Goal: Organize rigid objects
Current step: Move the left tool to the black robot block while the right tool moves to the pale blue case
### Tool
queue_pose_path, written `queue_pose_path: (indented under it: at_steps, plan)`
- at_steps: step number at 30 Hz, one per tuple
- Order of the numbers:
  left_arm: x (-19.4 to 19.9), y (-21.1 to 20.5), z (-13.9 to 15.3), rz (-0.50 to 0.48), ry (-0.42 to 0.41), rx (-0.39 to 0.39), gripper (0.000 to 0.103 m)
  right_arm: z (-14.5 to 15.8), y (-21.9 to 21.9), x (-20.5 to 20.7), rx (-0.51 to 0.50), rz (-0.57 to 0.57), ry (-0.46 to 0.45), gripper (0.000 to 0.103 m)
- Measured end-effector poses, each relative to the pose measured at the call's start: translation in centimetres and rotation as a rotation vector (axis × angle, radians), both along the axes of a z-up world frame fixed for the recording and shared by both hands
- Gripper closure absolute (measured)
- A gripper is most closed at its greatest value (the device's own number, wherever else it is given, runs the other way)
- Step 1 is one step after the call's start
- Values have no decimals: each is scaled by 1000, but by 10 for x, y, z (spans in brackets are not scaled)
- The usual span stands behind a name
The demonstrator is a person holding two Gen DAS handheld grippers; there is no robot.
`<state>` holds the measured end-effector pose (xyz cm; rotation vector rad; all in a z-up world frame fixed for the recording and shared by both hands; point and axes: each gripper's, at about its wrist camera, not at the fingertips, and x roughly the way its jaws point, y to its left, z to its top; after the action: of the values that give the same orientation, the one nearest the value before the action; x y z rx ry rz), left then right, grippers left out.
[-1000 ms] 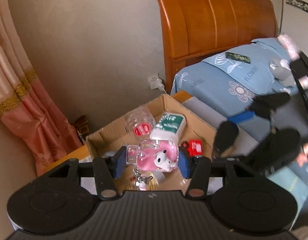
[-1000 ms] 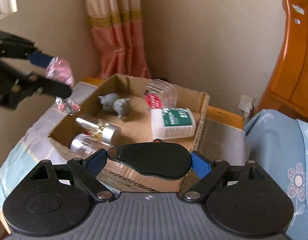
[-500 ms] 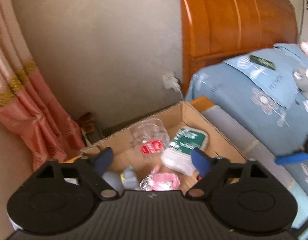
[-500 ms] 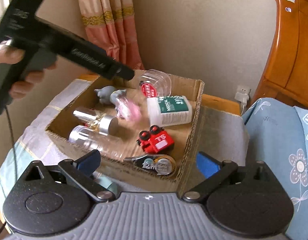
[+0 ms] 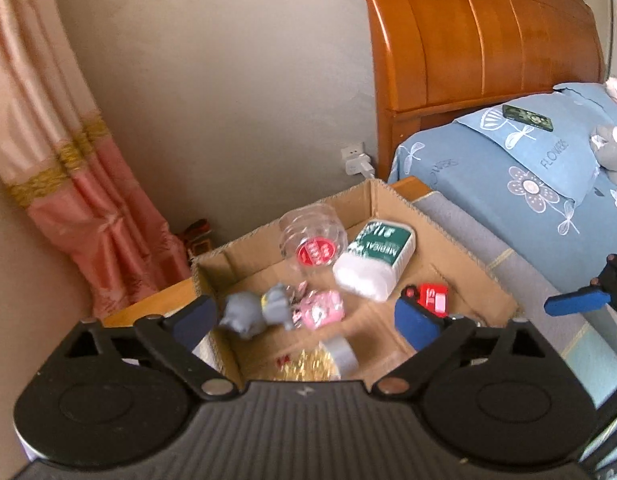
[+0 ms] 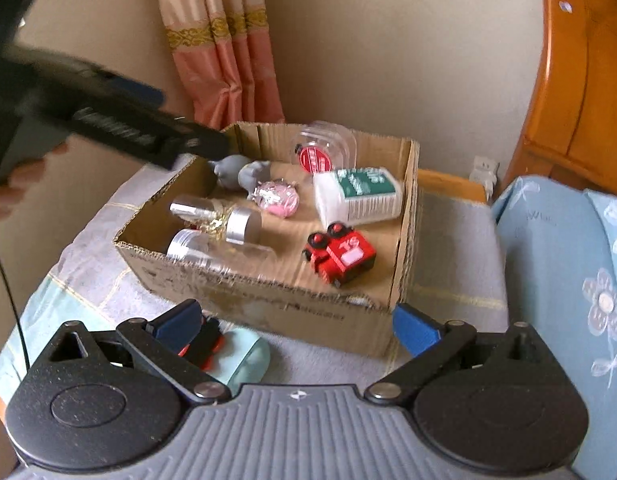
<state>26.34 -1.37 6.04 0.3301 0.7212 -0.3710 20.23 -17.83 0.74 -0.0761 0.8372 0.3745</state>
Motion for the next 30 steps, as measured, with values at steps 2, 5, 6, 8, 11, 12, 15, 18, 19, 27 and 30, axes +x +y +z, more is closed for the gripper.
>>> queue_pose_path:
  at_steps: [2,5,6,8,11,12,15,18,19,27,30]
  plan:
    - [-13,5,-4,17,-7,3,4,-5,-1,-4,10,-27,9,0]
    - [-33,10,-14,50,-11,20,4,-15,-2,-11,19,-85,27,0]
    - [-41,11,-17,60,-16,24,4,-19,-3,-14,29,-97,37,0]
    - [-55,16,-24,75,-16,16,4,-26,-6,-19,46,-130,49,0]
    - [-70,20,-34,106,-2,-19,4,-38,-7,-24,19,-182,56,0]
    - [-74,21,-38,120,3,-30,4,-42,-7,-26,8,-197,63,0]
    - [-88,20,-51,157,14,-50,4,-51,-9,-29,6,-211,80,0]
    - [-94,15,-63,172,39,-58,4,-57,-9,-33,-5,-218,92,0]
    - [-96,13,-67,170,54,-68,4,-59,-9,-35,-20,-221,93,0]
    - [-96,-2,-81,144,101,-95,4,-70,-16,-41,-42,-227,121,0]
    - [-95,-10,-86,129,107,-97,4,-73,-18,-39,-45,-228,133,0]
